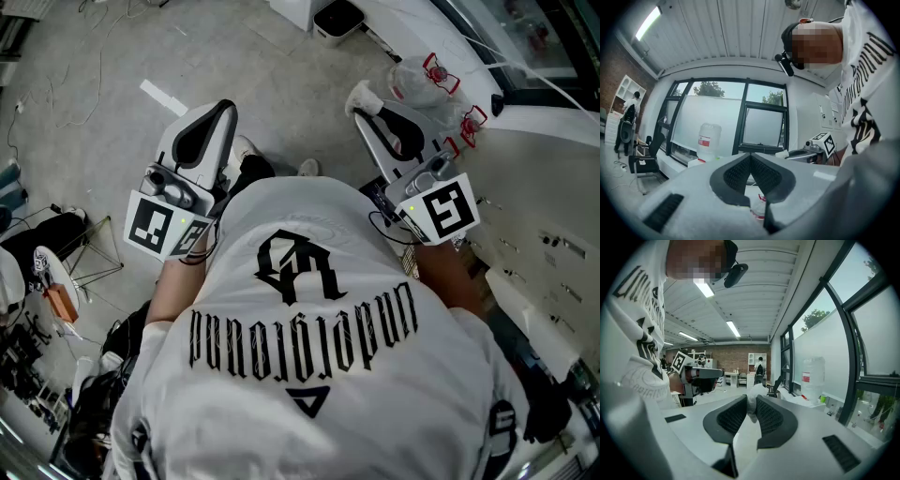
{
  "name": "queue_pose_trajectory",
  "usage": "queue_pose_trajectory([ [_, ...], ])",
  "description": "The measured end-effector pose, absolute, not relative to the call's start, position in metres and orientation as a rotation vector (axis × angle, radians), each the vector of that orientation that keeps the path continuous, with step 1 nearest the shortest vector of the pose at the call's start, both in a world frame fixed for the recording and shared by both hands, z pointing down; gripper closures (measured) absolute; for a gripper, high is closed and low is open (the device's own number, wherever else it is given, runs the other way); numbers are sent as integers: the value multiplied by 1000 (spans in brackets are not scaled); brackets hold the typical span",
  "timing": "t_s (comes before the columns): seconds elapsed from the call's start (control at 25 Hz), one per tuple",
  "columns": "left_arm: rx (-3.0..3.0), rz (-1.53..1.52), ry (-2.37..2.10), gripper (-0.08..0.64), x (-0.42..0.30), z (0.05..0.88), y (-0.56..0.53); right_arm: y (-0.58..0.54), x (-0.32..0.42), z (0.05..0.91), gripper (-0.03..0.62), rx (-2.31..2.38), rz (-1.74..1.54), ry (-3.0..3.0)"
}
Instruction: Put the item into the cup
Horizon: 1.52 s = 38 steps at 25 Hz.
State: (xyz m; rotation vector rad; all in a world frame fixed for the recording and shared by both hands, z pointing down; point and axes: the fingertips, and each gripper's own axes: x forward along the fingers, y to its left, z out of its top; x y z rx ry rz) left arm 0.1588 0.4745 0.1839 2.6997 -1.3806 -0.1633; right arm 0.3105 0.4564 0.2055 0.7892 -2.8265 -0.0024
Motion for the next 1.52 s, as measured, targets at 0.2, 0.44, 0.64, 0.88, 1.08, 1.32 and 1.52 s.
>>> queue_pose_trajectory([
  [0.2, 2684, -160, -1375, 545, 145, 189, 465, 449, 296, 208, 525, 787, 3, -2823],
  [0.44, 2668, -165, -1372, 545, 108, 192, 446, 426, 261, 209, 525, 818, 12, -2813],
  [0.64, 2667, -167, -1369, 545, 67, 196, 427, 401, 222, 210, 525, 836, 2, -2803],
  [0.88, 2676, -180, -1334, 545, 11, 194, 397, 370, 165, 204, 525, 869, 2, -2797],
  [1.08, 2695, -202, -1297, 545, -35, 189, 376, 357, 120, 199, 525, 913, -7, -2775],
  [1.32, 2700, -224, -1254, 545, -68, 191, 361, 345, 93, 202, 525, 965, 5, -2749],
  [1.52, 2674, -222, -1260, 545, -83, 195, 350, 332, 81, 205, 525, 951, 33, -2745],
])
